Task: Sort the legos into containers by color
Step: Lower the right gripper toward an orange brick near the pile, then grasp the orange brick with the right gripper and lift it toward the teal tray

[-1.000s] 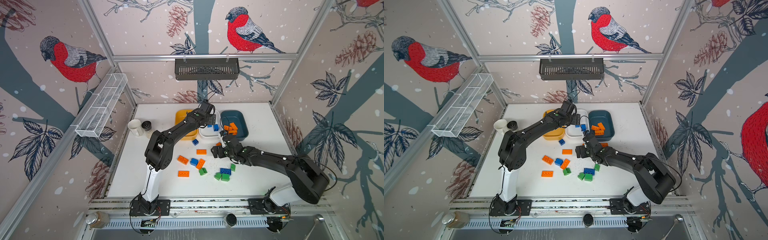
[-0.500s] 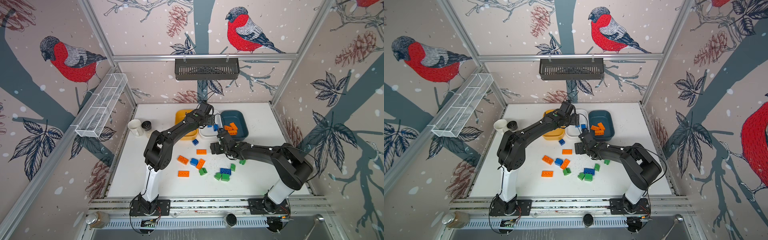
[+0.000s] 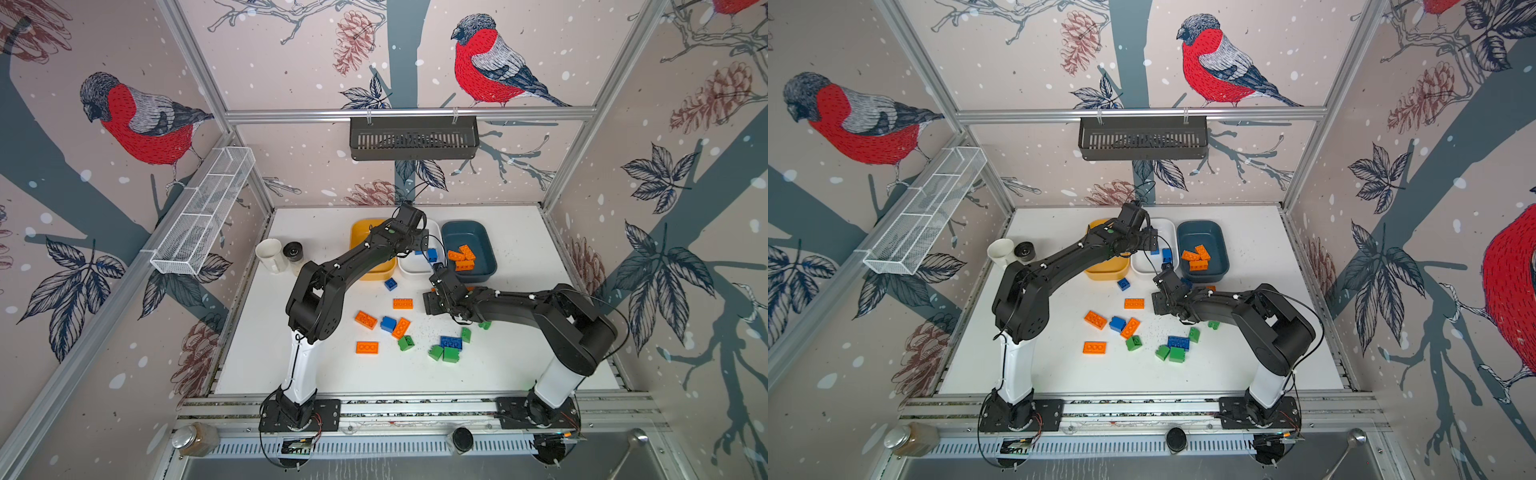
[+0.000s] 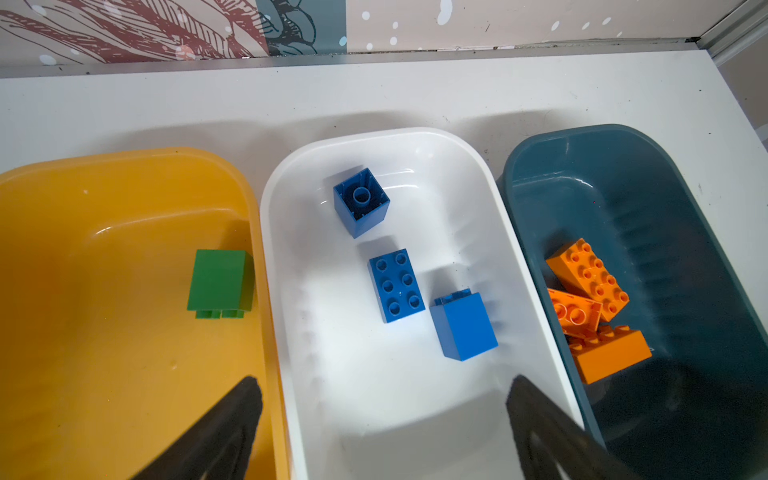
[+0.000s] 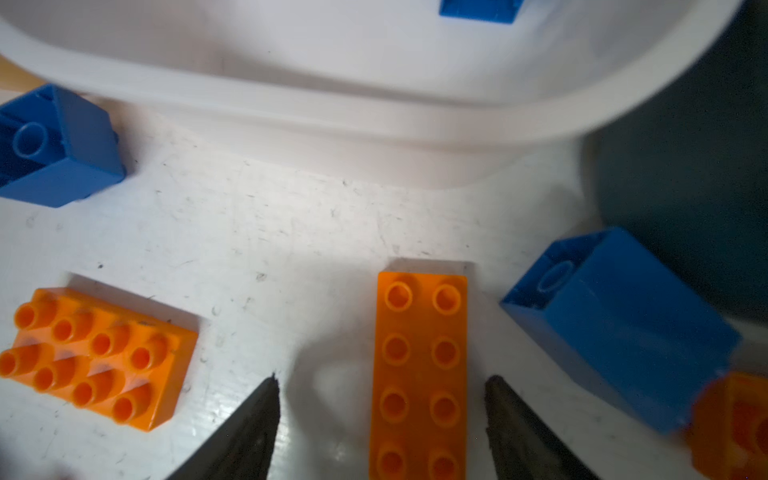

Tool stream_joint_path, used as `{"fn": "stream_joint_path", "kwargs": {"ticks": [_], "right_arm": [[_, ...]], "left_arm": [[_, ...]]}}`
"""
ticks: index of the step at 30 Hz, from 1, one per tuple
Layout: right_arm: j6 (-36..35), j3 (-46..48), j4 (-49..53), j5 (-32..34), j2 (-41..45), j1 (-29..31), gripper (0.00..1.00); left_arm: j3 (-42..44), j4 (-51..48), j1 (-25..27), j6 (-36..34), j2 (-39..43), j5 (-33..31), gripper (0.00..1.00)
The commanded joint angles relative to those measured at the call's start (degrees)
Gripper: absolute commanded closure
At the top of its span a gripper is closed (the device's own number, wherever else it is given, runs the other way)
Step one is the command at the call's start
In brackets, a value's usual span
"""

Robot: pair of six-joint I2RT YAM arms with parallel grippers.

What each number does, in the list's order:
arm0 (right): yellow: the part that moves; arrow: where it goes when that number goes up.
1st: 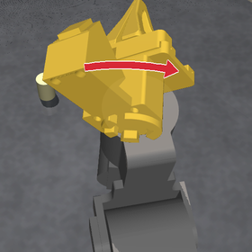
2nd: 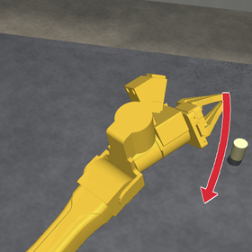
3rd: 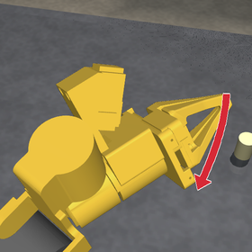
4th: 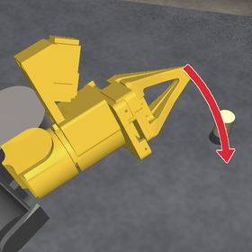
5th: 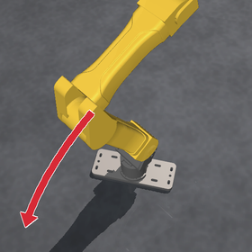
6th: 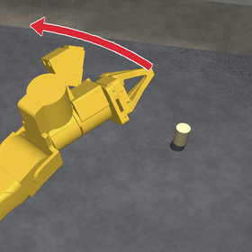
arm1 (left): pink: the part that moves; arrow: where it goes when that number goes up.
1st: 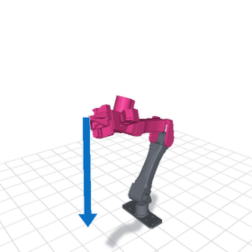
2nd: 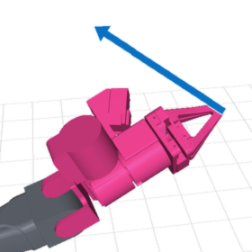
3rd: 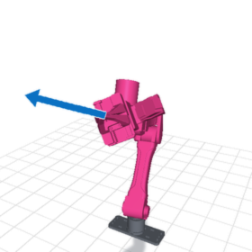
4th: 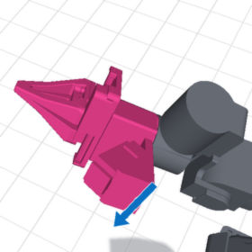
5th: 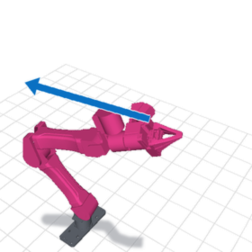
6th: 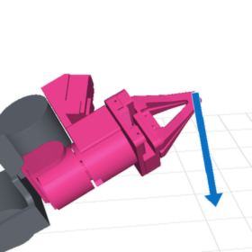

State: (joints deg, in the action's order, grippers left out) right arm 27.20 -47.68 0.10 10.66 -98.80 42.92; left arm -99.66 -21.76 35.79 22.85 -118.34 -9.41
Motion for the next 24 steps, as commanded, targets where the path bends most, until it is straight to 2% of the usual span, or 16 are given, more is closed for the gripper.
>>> {"fn": "stream_joint_path", "kwargs": {"ticks": [1, 13, 18, 24], "right_arm": [[2.94, -0.02, 5.27, 5.55, -0.77, 0.68, 0.29], [2.27, -0.62, 7.93, 9.25, -2.02, 2.24, 0.60], [0.59, 0.02, 8.27, 9.50, -0.98, 2.84, 0.65], [-3.12, 2.35, 5.92, 7.35, 3.16, 3.47, 0.67]], "left_arm": [[0.16, 1.74, -0.11, 0.56, 0.66, -0.43, 0.07], [1.87, 1.83, -0.11, 1.03, 1.62, -0.99, 0.07], [2.16, 2.28, -0.11, 1.09, 2.14, -0.58, 0.07], [3.26, 4.52, -0.12, 0.62, 3.18, 1.09, 0.03]]}}
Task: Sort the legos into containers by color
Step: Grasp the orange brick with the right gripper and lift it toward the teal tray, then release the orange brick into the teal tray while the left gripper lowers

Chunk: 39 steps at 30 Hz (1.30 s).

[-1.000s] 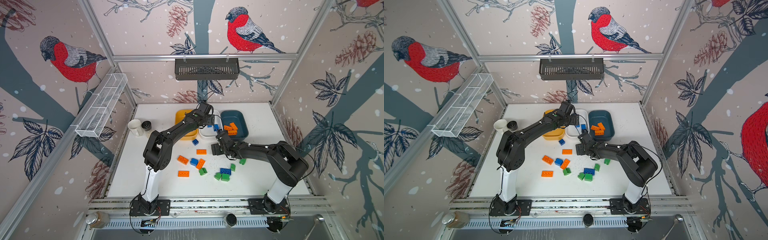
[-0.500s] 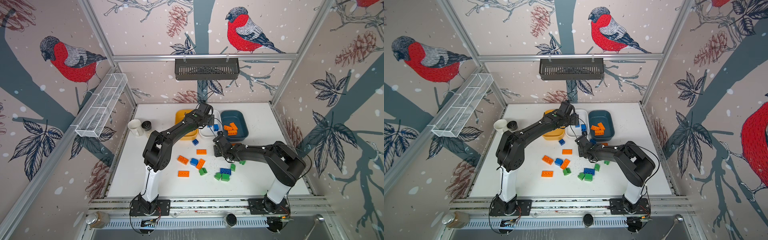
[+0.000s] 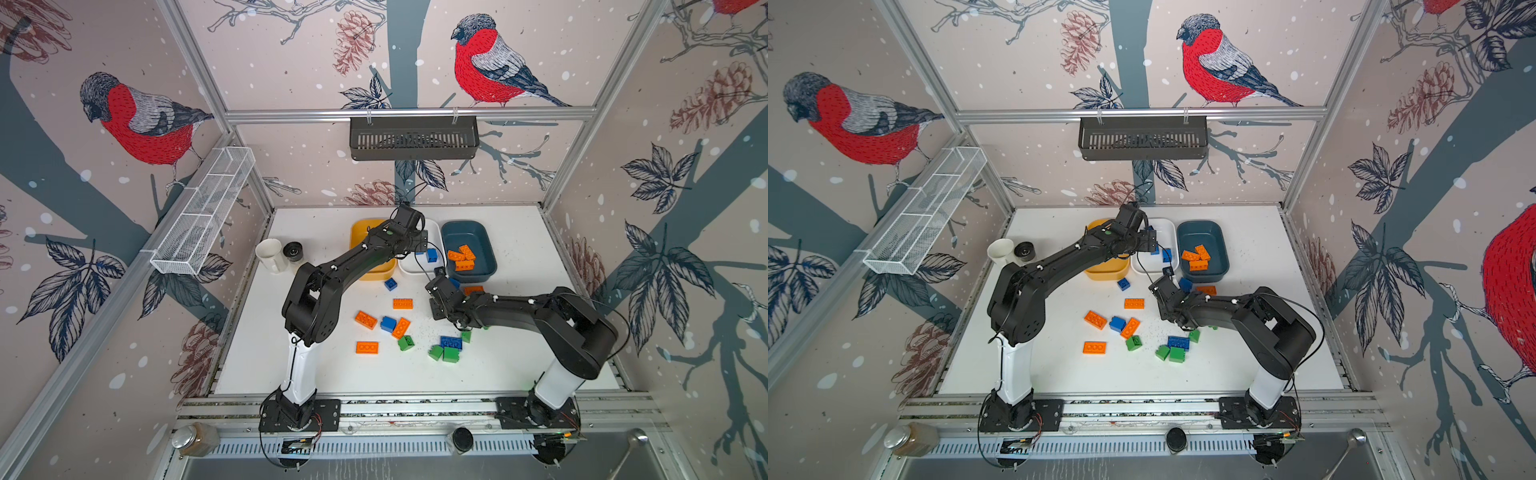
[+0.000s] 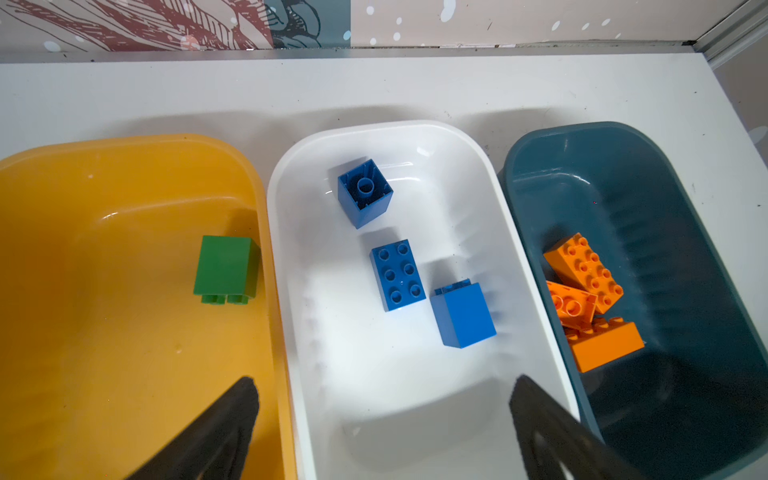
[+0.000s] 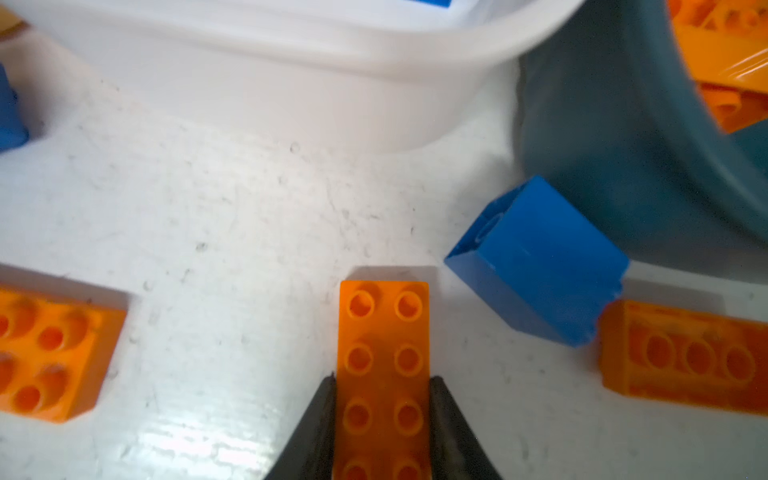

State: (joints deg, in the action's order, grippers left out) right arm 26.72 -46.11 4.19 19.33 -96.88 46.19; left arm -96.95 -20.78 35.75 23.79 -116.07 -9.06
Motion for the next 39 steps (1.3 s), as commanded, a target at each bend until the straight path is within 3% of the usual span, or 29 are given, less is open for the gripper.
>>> {"fn": "stream_joint_path", "kwargs": {"ticks": [1, 17, 26, 31, 39], "right_arm": [[-3.00, 0.96, 1.49, -1.48, 1.85, 0.21, 0.67], [-7.98, 7.17, -5.85, -1.08, 15.43, -1.14, 0.69], [-8.27, 10.59, -20.26, -4.18, 21.92, -10.86, 0.69], [-7.15, 7.59, -23.72, -6.03, 18.34, -18.36, 0.69], [-6.09, -6.28, -14.71, -13.35, 4.46, -28.61, 0.67]], "left_arm": [[0.82, 3.89, -0.07, -0.41, 1.14, 0.92, 0.03], [2.24, 5.13, -0.06, -0.34, 3.04, 0.66, 0.03], [4.30, 7.95, -0.06, -0.05, 4.32, 5.04, 0.03], [6.62, 11.90, -0.06, 0.75, 5.02, 9.94, 0.03], [11.58, 16.62, 0.36, -1.28, 7.54, 15.42, 0.03]]}}
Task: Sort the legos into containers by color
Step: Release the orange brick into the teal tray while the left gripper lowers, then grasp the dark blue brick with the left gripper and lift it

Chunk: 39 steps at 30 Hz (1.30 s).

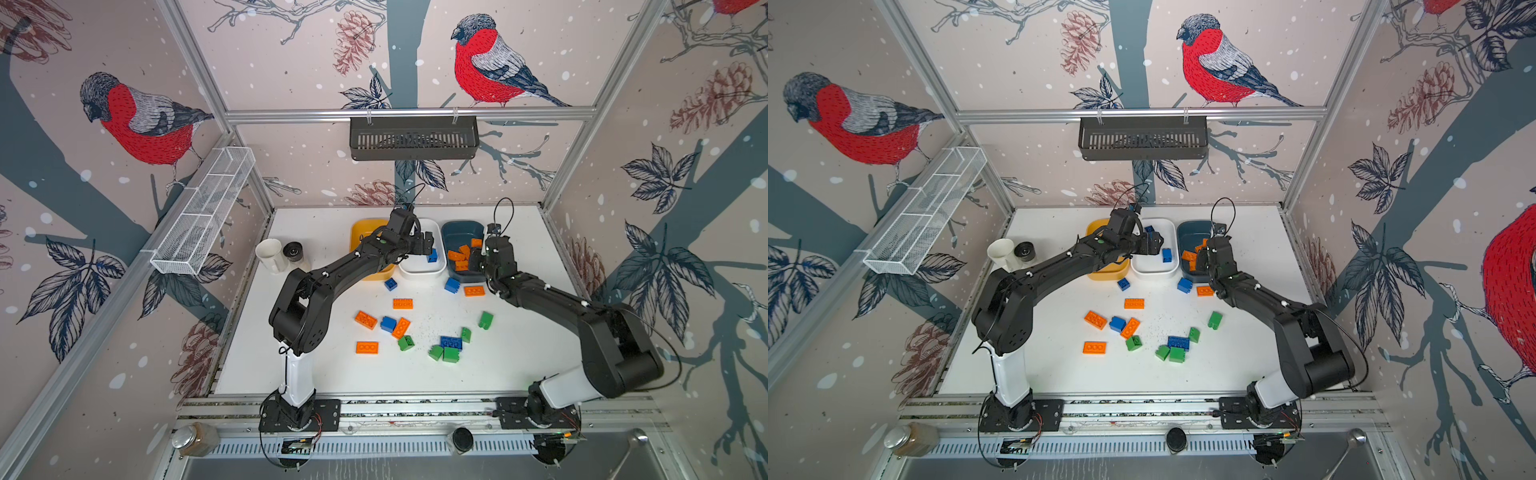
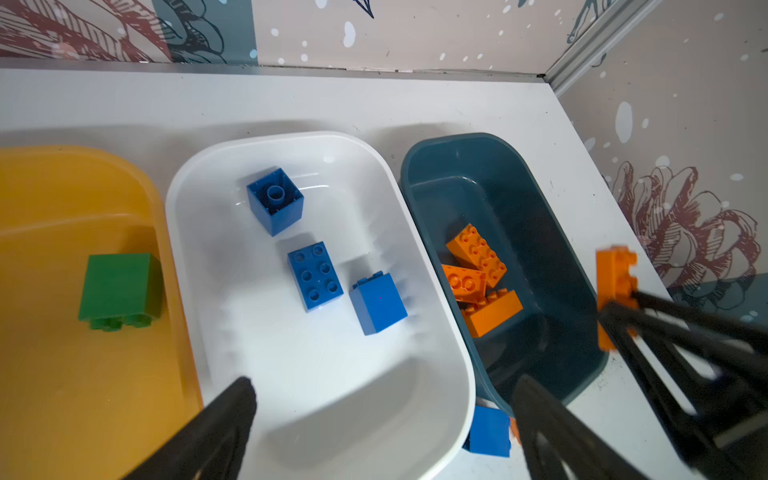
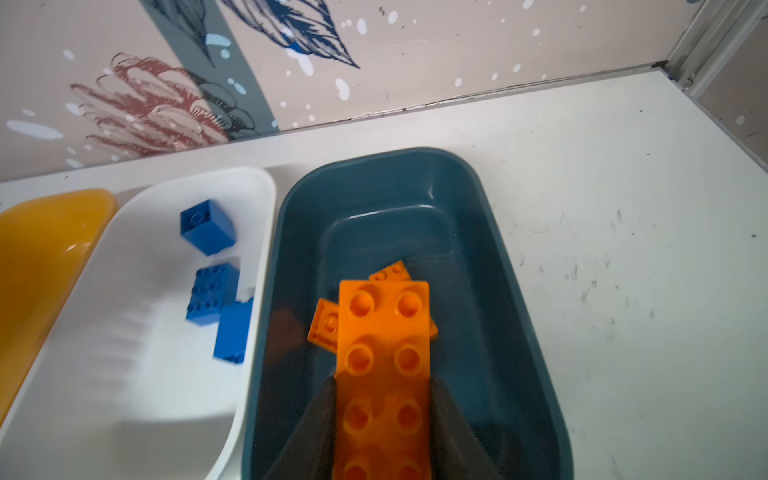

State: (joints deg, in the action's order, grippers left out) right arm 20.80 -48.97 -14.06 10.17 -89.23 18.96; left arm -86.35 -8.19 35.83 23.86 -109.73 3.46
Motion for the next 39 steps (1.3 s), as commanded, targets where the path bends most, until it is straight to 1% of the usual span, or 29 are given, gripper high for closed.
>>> {"fn": "stream_joint_path", "kwargs": {"ticks": [1, 4, 8, 10, 13, 15, 20, 25, 26, 29, 31, 36, 39], "right_arm": [[-0.37, -4.93, 4.47, -4.55, -5.08, -1.96, 0.67], [-1.46, -9.72, 7.07, -7.61, -10.19, -3.38, 0.65], [-2.52, -15.99, 9.49, -8.59, -15.49, -3.75, 0.61], [-2.47, -18.61, 10.50, -8.53, -17.55, -3.76, 0.59], [-1.55, -21.93, 12.50, -7.78, -19.09, -3.62, 0.49], [-1.11, -22.12, 12.56, -8.17, -18.21, -3.32, 0.41], [-0.05, -19.75, 12.39, -9.25, -13.37, -2.24, 0.27], [2.58, -14.27, 10.11, -9.22, -6.22, -2.07, 0.13], [2.72, -12.32, 8.21, -9.40, -4.24, -2.09, 0.00], [2.93, -6.29, 1.86, -9.52, 1.24, -2.09, 0.00], [2.93, -3.63, -0.54, -8.88, 3.98, -2.16, 0.00], [2.00, -2.73, 0.48, -6.30, 6.72, -2.27, 0.00], [1.48, -2.41, 0.63, -6.06, 7.48, -2.21, 0.00]], "left_arm": [[1.40, 4.18, 0.52, -1.62, 1.63, 2.87, 0.03], [3.31, 4.17, 1.55, -3.03, 3.02, 2.11, 0.03], [6.46, 3.78, 3.47, -4.09, 5.49, -0.08, 0.03], [8.94, 4.46, 3.49, -2.53, 7.11, -0.78, 0.03], [12.31, 2.43, 2.20, 1.67, 9.26, -3.20, 0.03], [15.24, 1.14, 1.02, 4.28, 10.92, -4.29, 0.03], [22.53, 0.69, 0.01, 9.33, 14.97, -5.69, 0.03], [25.65, -2.09, 0.11, 14.39, 14.14, -7.22, 0.04], [25.80, -2.88, 0.11, 15.22, 13.41, -7.87, 0.04], [25.02, -4.13, 0.11, 15.44, 11.10, -8.91, 0.06], [24.33, -4.66, 0.11, 15.30, 9.81, -10.37, 0.08], [21.40, -8.58, 1.53, 15.27, 5.41, -16.83, 0.13], [20.04, -10.04, 3.02, 15.55, 3.65, -20.30, 0.14]]}}
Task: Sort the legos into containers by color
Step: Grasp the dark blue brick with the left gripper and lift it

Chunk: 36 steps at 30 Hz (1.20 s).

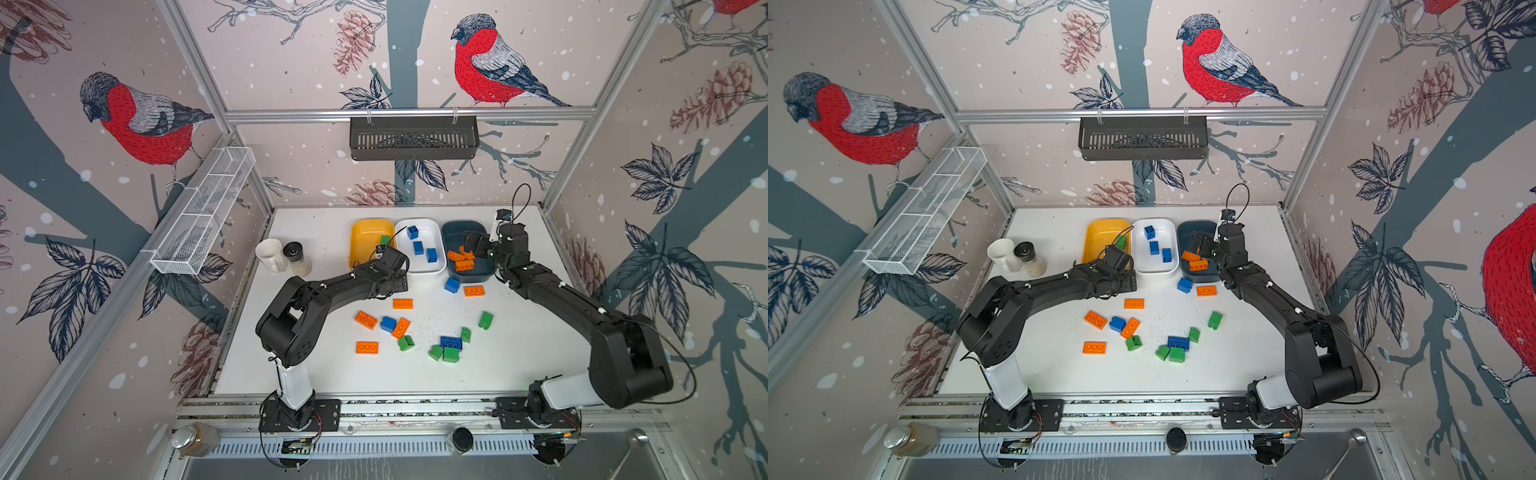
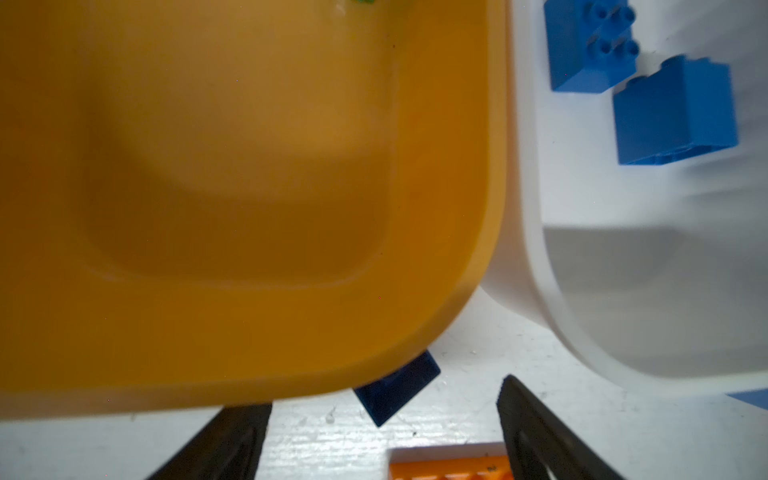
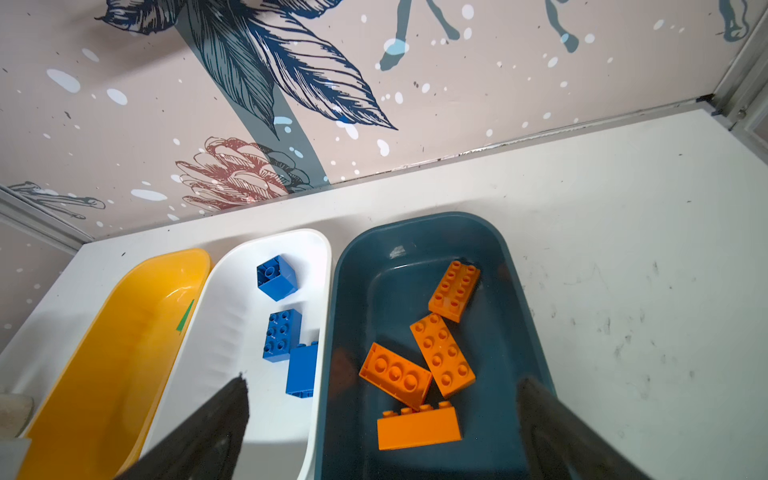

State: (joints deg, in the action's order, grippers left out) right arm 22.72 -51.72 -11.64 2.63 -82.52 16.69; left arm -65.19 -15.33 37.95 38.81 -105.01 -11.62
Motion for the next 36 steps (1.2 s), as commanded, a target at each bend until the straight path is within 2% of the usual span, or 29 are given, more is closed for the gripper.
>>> {"fn": "stream_joint_path", "kwargs": {"ticks": [1, 5, 18, 22, 28, 36], "right_arm": [[-0.48, 0.54, -2.03, 1.23, 0.96, 0.06, 0.01], [-0.89, 1.37, -3.40, 0.40, 2.20, 0.09, 0.01], [-1.83, 4.52, -6.53, -2.41, 6.21, 0.27, 0.01], [-1.80, 4.84, -6.55, -2.46, 6.50, 0.39, 0.01], [-1.83, 4.99, -6.59, -2.59, 6.66, 0.70, 0.00], [-1.80, 4.97, -6.47, -2.55, 6.32, 1.03, 0.00]], "left_arm": [[-1.88, -3.69, 1.38, 1.00, -1.60, -6.74, 0.15], [-4.36, -5.93, 2.97, 1.71, -3.89, -12.17, 0.15], [-7.36, -7.30, 3.18, 3.13, -9.14, -14.23, 0.20], [-7.25, -7.58, 3.26, 3.29, -8.93, -14.28, 0.27], [-6.52, -7.70, 3.35, 3.22, -8.28, -13.58, 0.43], [-5.96, -7.09, 3.53, 2.72, -7.62, -12.96, 0.56]]}}
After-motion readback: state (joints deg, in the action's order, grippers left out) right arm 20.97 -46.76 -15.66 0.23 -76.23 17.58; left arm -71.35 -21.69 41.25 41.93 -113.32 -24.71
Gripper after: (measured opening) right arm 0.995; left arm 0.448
